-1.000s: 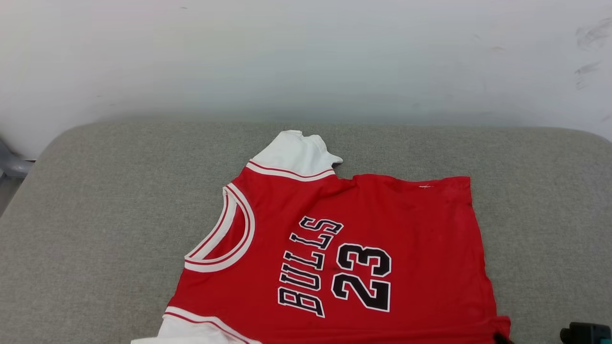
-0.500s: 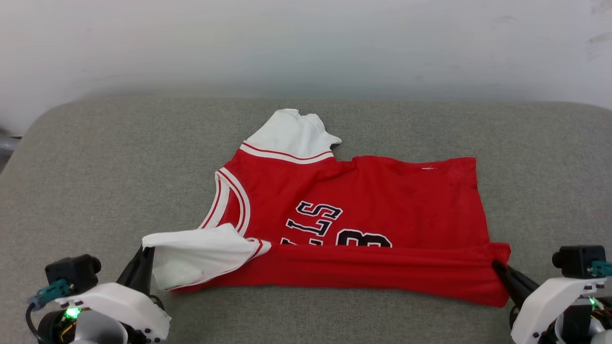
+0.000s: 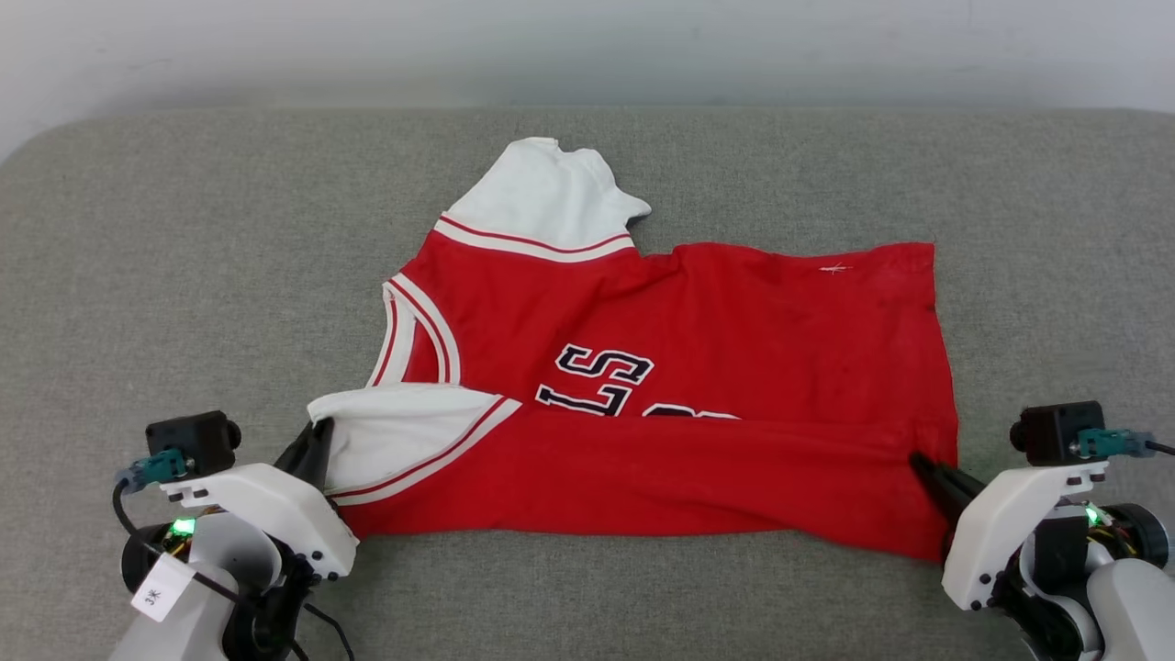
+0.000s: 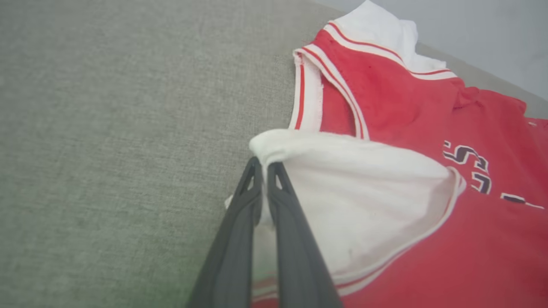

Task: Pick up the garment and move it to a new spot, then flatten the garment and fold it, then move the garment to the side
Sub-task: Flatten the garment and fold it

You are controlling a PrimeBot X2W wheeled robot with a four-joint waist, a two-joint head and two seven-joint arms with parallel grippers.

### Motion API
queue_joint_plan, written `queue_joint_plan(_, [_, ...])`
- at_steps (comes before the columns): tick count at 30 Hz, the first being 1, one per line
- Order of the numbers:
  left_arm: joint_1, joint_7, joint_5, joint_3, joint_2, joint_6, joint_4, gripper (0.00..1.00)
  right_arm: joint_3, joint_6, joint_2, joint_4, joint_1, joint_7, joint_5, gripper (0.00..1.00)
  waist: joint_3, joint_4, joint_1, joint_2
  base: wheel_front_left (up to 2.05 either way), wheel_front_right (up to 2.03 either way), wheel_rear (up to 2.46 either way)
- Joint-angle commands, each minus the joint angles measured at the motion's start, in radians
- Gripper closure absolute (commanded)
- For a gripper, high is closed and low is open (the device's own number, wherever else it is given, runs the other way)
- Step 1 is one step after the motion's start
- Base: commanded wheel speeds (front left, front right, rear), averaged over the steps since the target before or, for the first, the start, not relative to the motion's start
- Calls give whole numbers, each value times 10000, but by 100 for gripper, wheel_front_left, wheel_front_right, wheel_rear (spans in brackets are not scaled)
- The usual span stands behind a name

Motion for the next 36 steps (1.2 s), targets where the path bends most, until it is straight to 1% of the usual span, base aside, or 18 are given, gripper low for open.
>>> queue_joint_plan(1, [-253, 54, -59, -84, -84, -178, 411, 100, 167, -15, 38, 304, -221, -107, -8, 100, 118, -34, -2, 0, 0, 0, 0])
queue_joint_plan(4, [-504, 132, -128, -228, -251, -426, 1042, 100, 441, -15, 70, 761, -432, -317, 82, 100, 196, -69, -2, 0, 0, 0, 0])
queue_joint_plan(8, [-761, 273, -66, -486, -325, -706, 1758, 100, 781, -15, 15, 1318, -701, -633, 177, 100, 217, -102, -2, 0, 0, 0, 0])
queue_joint_plan(9, [-830, 285, -63, -523, -353, -741, 1898, 100, 880, -17, 20, 1418, -756, -707, 231, 94, 201, -108, -2, 0, 0, 0, 0])
queue_joint_plan(10, [-879, 242, -65, -527, -384, -769, 2019, 85, 948, -15, 14, 1492, -801, -854, 267, 67, 175, -113, -2, 0, 0, 0, 0])
queue_joint_plan(11, [-925, 182, -70, -509, -402, -763, 2143, 51, 992, -15, -15, 1552, -853, -997, 275, 11, 140, -113, -2, 0, 0, 0, 0])
queue_joint_plan(12, [-969, 104, -74, -478, -403, -748, 2221, 0, 1028, -15, -41, 1584, -909, -1191, 287, 0, 91, -114, -2, 0, 0, 0, 0])
queue_joint_plan(15, [-1022, -205, -88, -340, -376, -677, 2365, 0, 1023, -13, -44, 1559, -1032, -1924, 279, 0, -105, -118, -2, 0, 0, 0, 0])
queue_joint_plan(21, [-854, -695, -113, -54, -173, -468, 2152, 0, 719, -14, 117, 1147, -755, -3587, -81, 0, -581, -98, -2, 0, 0, 0, 0])
queue_joint_plan(25, [-634, -513, -218, 99, 64, -264, 1743, 0, 167, -14, 379, 827, -384, -4127, -548, 0, -871, -115, -2, 0, 0, 0, 0])
queue_joint_plan(28, [-496, 163, -435, 143, 360, -230, 1315, 0, -305, -12, 695, 412, -63, -4116, -946, 0, -995, -127, -2, 0, 0, 0, 0])
queue_joint_plan(29, [-399, 929, -654, 90, 626, -323, 948, 0, -522, -12, 889, 102, 170, -3991, -1147, 0, -1047, -152, -2, 0, 0, 0, 0])
queue_joint_plan(32, [-231, 2289, -1045, -18, 1126, -401, 293, 0, -778, -12, 1164, -412, 451, -3743, -1464, 0, -1061, -245, -2, 0, 0, 0, 0])
queue_joint_plan(36, [17, 4094, -1548, -183, 1750, -266, -586, 0, -994, -12, 1465, -967, 737, -3419, -1674, 0, -1005, -400, -2, 0, 0, 0, 0])
